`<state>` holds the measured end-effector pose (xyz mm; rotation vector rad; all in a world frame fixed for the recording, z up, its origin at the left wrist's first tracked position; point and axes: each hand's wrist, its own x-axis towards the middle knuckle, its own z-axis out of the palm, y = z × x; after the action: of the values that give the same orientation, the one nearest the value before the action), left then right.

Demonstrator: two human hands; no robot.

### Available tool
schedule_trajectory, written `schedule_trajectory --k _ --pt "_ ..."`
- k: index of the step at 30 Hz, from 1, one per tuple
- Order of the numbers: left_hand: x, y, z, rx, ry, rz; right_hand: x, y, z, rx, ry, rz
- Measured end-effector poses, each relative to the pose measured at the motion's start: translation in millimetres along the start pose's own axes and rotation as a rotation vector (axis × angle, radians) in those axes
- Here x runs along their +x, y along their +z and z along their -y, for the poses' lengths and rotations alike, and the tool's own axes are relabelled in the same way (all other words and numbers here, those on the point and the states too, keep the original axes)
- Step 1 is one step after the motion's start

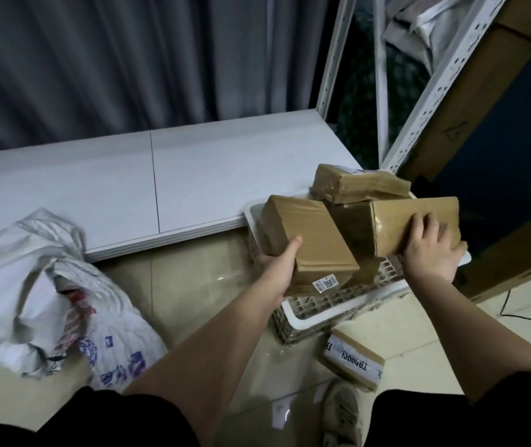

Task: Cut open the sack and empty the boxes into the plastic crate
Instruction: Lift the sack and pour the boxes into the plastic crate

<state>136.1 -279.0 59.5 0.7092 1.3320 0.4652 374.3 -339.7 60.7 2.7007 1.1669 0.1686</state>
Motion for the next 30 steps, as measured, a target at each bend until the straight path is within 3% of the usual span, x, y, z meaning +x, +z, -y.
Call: schedule_trajectory --k 4,8,13,15,17,22,30 --pt "9 16 9 0.162 0.035 0.086 0 5 -18 0.0 0.037 0.108" --pt "-7 21 8 0.44 -0.01 0.297 -2 10 -14 0.251 -0.037 0.192" --pt "-2 16 16 0.421 0.015 0.165 -26 26 -9 0.455 0.16 0.013" --pt "-3 15 20 0.39 0.004 0.13 -43 40 -8 0.428 0.198 0.165" --pt "-1 17 29 0.43 -0.018 0.155 -60 59 -6 0.315 0.107 0.373" --pt "-1 40 62 0.542 -0.099 0.377 -90 115 2 0.098 -0.122 0.762" --pt "37 76 126 0.763 -0.168 0.427 -105 194 10 0.041 -0.218 0.767"
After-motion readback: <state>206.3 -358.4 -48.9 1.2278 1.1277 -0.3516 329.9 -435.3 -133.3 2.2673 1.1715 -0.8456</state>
